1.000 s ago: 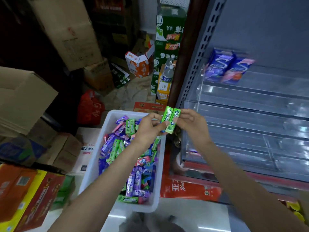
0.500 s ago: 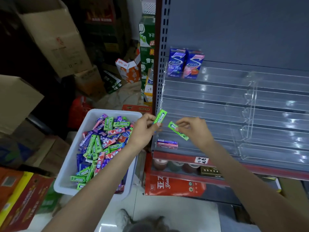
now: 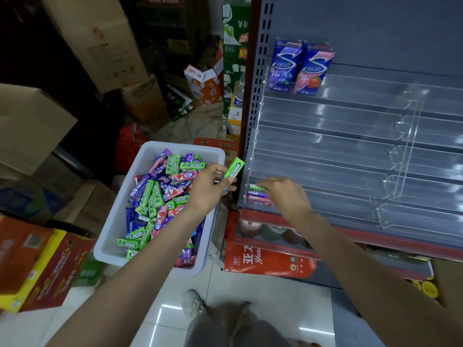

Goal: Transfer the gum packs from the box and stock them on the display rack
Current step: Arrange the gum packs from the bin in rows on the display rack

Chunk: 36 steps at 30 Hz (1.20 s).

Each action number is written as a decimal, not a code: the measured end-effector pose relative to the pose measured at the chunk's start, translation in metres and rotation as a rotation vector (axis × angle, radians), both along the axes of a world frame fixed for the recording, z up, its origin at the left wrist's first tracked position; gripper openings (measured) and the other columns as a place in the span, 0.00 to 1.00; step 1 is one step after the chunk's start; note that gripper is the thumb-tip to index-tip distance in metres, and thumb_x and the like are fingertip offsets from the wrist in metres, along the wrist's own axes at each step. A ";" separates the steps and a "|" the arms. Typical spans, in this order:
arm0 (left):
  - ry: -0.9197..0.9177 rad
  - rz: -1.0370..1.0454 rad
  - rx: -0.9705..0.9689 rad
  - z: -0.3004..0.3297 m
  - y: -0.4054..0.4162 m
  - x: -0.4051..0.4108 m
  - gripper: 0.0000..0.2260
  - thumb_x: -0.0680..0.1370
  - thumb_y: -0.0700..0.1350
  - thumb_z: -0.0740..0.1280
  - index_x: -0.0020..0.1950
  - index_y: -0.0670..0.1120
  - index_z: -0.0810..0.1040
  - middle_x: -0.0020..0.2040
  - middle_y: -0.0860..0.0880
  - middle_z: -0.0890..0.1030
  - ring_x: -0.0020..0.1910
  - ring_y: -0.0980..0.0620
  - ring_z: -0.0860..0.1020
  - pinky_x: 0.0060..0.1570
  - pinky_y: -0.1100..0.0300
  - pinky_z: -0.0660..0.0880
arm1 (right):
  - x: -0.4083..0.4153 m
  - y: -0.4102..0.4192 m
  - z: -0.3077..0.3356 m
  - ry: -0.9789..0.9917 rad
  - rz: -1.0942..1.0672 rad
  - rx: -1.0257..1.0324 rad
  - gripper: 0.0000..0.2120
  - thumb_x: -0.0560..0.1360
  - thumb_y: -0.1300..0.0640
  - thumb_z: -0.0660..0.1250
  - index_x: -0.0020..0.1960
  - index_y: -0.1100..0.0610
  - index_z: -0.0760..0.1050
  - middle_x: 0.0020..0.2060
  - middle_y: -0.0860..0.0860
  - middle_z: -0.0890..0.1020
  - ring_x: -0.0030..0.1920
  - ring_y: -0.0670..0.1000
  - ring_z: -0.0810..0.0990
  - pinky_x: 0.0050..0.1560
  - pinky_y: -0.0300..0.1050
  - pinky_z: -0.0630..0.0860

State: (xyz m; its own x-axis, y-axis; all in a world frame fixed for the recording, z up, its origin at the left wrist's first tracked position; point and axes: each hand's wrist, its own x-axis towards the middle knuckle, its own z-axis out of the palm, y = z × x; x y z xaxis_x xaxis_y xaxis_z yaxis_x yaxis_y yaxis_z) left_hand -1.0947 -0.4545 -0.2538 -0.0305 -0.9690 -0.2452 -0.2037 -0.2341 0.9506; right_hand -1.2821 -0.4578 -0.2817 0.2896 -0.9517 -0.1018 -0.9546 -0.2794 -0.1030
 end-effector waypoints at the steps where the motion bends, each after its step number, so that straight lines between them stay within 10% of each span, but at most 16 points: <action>1: -0.004 -0.005 -0.004 0.000 0.000 0.001 0.06 0.78 0.37 0.65 0.46 0.47 0.72 0.45 0.48 0.80 0.42 0.48 0.83 0.52 0.47 0.79 | 0.001 0.000 -0.003 -0.015 -0.010 0.009 0.21 0.76 0.65 0.65 0.65 0.48 0.72 0.57 0.50 0.80 0.54 0.53 0.80 0.54 0.49 0.78; 20: -0.044 -0.084 -0.038 -0.005 0.007 -0.010 0.04 0.78 0.38 0.66 0.49 0.46 0.72 0.44 0.51 0.80 0.35 0.61 0.81 0.39 0.67 0.77 | -0.014 0.009 -0.014 -0.488 -0.156 0.137 0.13 0.78 0.64 0.61 0.61 0.57 0.77 0.57 0.54 0.80 0.54 0.53 0.78 0.59 0.48 0.75; 36: -0.199 -0.175 -0.134 -0.002 0.007 -0.021 0.04 0.78 0.40 0.66 0.48 0.49 0.74 0.45 0.50 0.82 0.44 0.52 0.83 0.49 0.54 0.78 | -0.029 0.014 -0.009 -0.492 -0.202 0.103 0.13 0.78 0.62 0.62 0.62 0.57 0.76 0.59 0.54 0.79 0.55 0.53 0.78 0.59 0.45 0.75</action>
